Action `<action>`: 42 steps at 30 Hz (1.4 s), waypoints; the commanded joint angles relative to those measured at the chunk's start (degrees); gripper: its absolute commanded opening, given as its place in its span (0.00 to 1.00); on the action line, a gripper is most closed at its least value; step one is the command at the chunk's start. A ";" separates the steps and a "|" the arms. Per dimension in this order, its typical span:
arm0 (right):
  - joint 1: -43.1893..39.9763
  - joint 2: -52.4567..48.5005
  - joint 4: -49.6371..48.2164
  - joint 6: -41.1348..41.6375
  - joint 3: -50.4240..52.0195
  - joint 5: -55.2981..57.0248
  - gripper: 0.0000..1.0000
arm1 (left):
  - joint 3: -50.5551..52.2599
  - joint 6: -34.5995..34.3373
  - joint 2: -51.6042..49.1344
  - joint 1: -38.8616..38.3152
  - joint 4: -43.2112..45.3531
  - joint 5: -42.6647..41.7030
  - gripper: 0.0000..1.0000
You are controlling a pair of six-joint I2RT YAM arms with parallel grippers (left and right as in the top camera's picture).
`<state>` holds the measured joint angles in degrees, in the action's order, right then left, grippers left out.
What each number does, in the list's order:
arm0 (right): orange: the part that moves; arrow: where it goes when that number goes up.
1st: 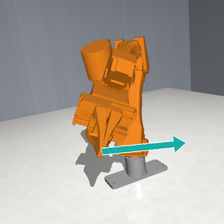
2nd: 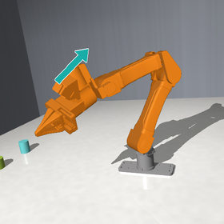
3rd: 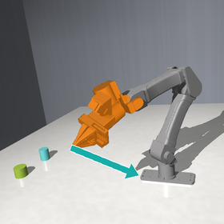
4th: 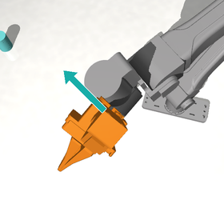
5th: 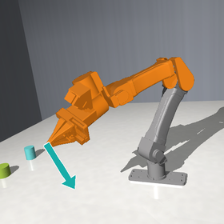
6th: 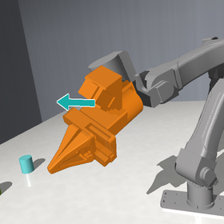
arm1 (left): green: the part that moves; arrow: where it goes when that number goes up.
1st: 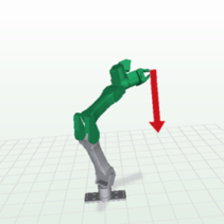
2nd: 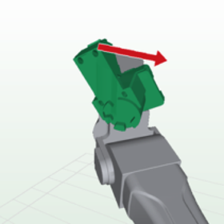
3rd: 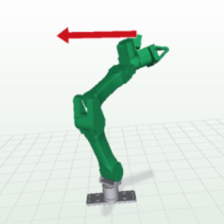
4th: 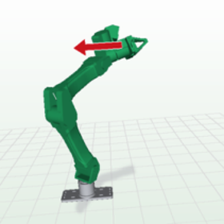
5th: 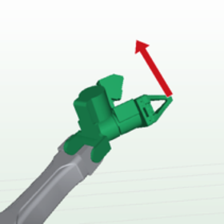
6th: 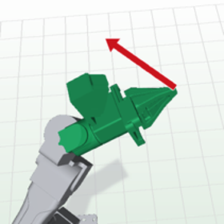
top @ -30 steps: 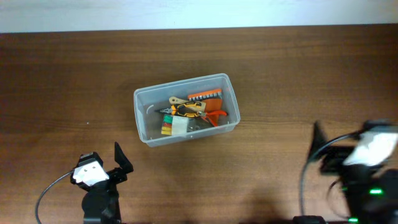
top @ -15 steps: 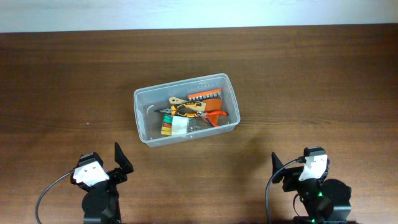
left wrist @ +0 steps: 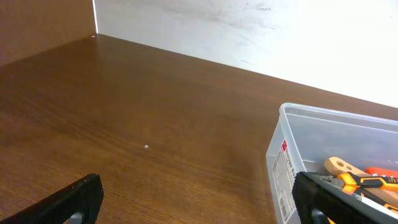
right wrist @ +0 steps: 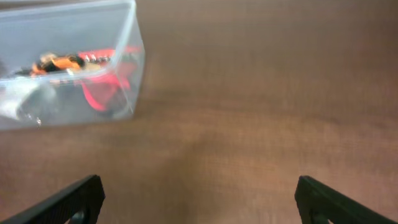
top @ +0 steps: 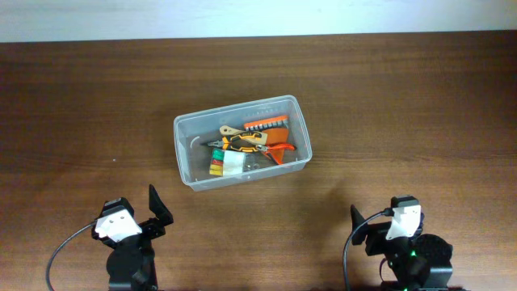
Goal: Pack container
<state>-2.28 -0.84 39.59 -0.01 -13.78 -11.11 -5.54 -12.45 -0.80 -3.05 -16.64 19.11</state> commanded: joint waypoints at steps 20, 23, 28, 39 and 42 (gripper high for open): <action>-0.37 0.66 -16.96 0.02 1.07 1.18 0.99 | 0.22 0.50 0.24 -0.22 -0.07 0.22 0.99; -0.37 0.66 -21.40 0.04 2.43 1.18 0.98 | 0.22 0.50 0.24 -0.22 -0.07 0.22 0.99; -0.37 0.66 -26.05 0.04 6.01 0.74 0.98 | 0.22 0.50 0.24 -0.22 -0.07 0.22 0.99; -0.37 0.66 -29.38 0.02 10.69 0.79 0.98 | 0.22 0.50 0.24 -0.22 -0.07 0.22 0.99; -0.37 0.63 -29.38 0.02 10.69 0.79 0.99 | 0.22 0.50 0.24 -0.22 -0.07 0.22 0.99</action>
<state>-2.28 -0.80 10.33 -0.01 -3.66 -9.63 -5.54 -12.45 -0.80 -3.05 -16.64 19.11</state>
